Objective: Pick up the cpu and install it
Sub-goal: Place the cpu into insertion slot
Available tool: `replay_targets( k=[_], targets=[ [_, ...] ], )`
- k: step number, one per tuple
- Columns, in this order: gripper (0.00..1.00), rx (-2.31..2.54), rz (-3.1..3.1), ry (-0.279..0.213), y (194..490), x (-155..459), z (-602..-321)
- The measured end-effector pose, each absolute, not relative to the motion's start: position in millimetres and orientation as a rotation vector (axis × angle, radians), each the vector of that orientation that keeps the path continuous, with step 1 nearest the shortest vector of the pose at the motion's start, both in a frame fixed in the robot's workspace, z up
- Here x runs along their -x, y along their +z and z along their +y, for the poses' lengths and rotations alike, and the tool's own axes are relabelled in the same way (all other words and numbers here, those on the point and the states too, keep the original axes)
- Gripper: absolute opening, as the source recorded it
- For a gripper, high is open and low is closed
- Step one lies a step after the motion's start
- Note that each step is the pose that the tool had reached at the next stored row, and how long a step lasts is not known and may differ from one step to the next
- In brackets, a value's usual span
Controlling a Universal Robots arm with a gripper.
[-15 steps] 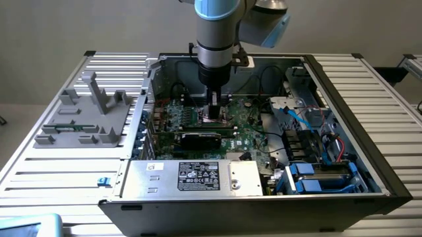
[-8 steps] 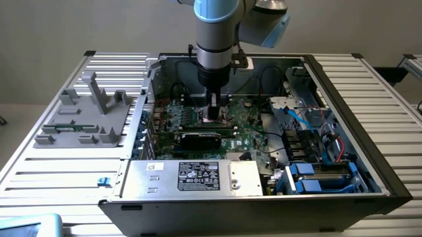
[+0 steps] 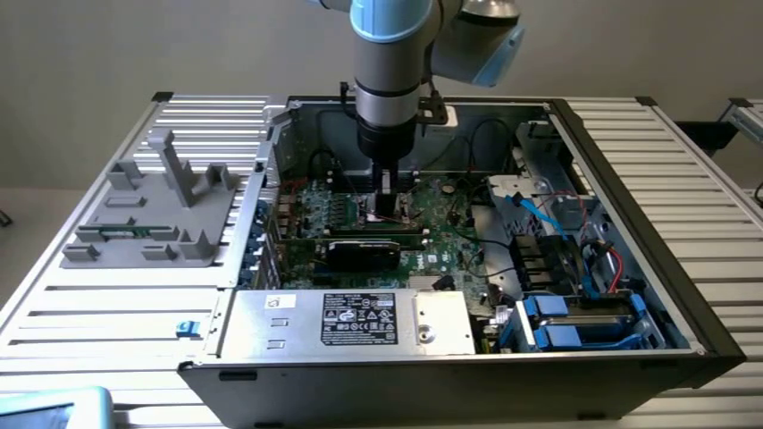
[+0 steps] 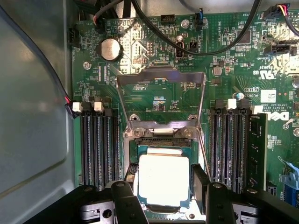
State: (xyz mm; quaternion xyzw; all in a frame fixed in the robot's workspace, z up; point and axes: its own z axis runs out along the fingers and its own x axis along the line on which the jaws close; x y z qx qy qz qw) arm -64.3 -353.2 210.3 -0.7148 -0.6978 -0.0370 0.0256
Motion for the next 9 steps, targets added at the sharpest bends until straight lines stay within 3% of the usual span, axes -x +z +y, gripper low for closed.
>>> replay_targets(
  k=[9],
  targets=[
    [0.55,2.201,-2.166,-0.114,209.1,64.6,-353.2]
  ],
)
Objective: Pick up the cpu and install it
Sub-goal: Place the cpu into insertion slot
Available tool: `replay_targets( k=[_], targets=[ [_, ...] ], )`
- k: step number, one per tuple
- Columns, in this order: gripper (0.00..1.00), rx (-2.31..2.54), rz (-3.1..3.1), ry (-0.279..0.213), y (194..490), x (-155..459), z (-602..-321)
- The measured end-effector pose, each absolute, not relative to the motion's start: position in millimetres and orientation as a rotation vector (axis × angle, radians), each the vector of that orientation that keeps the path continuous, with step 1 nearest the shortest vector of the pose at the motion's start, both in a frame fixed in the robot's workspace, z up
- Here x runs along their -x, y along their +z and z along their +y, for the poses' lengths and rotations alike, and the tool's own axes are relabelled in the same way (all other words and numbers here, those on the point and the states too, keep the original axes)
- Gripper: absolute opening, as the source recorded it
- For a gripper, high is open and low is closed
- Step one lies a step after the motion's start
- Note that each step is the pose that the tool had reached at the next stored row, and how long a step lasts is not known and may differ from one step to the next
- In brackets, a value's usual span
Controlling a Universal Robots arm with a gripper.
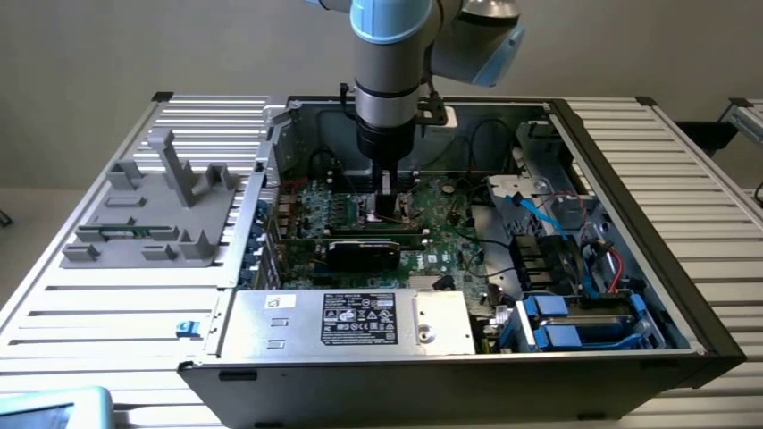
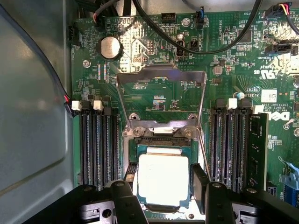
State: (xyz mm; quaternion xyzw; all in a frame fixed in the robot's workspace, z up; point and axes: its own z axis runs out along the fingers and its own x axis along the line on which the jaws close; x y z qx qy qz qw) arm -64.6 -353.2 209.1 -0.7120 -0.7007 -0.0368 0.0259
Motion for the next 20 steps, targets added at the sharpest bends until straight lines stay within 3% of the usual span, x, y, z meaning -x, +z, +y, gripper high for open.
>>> replay_targets(
  k=[20],
  targets=[
    [0.55,2.169,-2.204,-0.116,208.7,65.5,-353.6]
  ],
)
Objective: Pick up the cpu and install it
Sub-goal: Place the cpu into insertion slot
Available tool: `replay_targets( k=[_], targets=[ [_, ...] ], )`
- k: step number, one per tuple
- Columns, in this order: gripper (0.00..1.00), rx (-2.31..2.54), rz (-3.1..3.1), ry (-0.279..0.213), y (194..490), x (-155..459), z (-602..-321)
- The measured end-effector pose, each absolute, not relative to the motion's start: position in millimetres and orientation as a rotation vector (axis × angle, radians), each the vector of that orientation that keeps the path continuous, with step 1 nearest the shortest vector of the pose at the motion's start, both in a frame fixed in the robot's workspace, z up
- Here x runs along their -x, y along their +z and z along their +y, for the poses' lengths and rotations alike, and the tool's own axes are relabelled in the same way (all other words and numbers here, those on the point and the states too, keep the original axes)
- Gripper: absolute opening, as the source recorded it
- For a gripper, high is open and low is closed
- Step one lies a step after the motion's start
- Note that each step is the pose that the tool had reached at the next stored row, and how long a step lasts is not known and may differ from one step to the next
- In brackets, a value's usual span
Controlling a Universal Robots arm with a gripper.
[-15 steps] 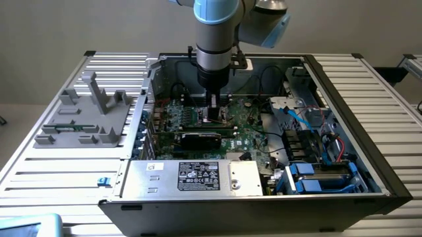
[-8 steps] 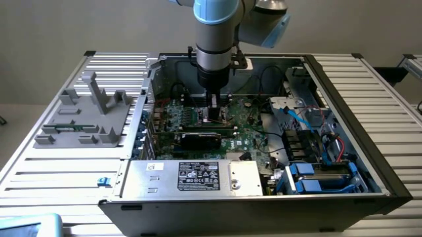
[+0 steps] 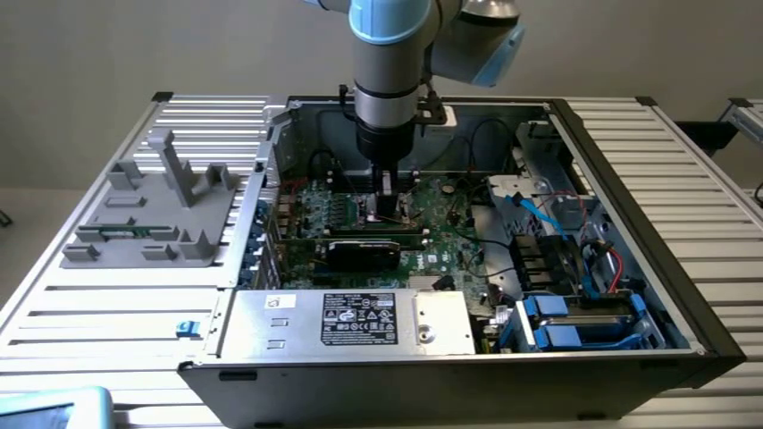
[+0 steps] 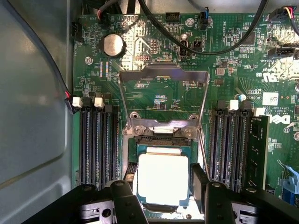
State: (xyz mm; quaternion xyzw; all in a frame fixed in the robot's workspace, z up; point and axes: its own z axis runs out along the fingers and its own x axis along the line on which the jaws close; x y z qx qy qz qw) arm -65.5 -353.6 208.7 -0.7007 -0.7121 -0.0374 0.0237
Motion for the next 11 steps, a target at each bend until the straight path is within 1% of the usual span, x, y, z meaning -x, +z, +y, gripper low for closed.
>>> replay_targets(
  k=[11],
  targets=[
    [0.55,2.171,-2.206,-0.111,206.2,66.1,-353.6]
  ],
)
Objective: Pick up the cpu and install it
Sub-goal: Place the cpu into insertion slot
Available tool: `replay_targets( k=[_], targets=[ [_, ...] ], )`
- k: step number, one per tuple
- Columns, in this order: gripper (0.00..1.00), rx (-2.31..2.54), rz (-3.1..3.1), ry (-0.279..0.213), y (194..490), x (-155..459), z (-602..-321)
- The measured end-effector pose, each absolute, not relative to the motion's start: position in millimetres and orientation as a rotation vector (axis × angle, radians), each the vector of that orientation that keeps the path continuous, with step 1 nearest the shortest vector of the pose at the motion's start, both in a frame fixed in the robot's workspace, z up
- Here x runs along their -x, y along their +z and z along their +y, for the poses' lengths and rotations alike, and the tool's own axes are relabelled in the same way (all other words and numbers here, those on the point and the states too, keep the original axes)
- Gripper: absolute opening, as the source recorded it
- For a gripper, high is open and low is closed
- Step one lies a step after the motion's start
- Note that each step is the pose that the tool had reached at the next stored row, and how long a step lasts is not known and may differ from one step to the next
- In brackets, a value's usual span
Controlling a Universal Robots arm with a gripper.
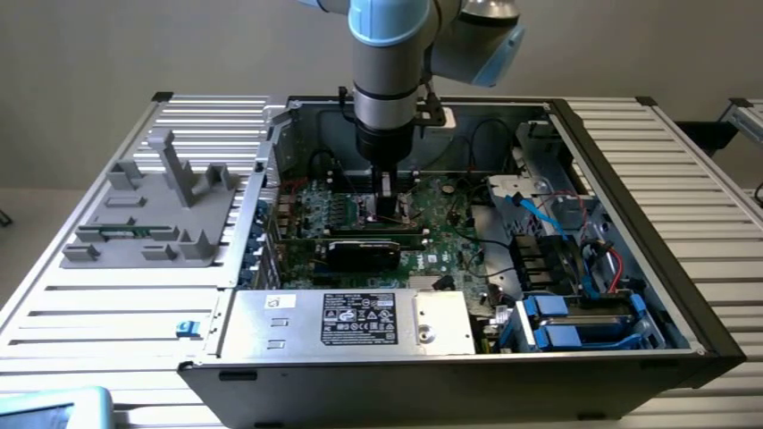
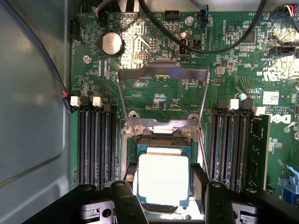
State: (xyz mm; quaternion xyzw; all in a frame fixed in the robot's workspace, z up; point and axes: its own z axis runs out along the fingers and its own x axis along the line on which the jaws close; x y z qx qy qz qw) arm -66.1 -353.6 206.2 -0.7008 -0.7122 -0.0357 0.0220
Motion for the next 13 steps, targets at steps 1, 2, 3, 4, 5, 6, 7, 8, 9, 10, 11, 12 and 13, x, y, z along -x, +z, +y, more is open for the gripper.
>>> replay_targets(
  k=[1,2,3,4,5,6,7,8,9,10,11,12,13],
  targets=[
    [0.55,2.171,-2.206,-0.111,205.9,66.1,-353.6],
    [0.55,2.171,-2.206,-0.111,205.6,66.1,-353.6],
    [0.55,2.171,-2.206,-0.111,205.3,66.1,-353.6],
    [0.55,2.171,-2.206,-0.111,205.0,66.1,-353.6],
    [0.55,2.171,-2.206,-0.111,204.7,66.2,-353.6],
    [0.55,2.171,-2.206,-0.111,204.6,66.2,-353.6],
    [0.55,2.171,-2.205,-0.112,204.5,66.2,-353.6],
    [0.55,2.170,-2.205,-0.112,204.3,66.1,-353.5],
    [0.55,2.170,-2.205,-0.114,204.1,66.1,-353.5],
    [0.55,2.169,-2.204,-0.115,204.0,66.0,-353.5],
    [0.55,2.169,-2.203,-0.117,203.9,66.0,-353.5],
    [0.55,2.168,-2.202,-0.118,203.7,66.1,-353.5],
    [0.55,2.167,-2.202,-0.119,203.6,66.1,-353.5]
  ],
)
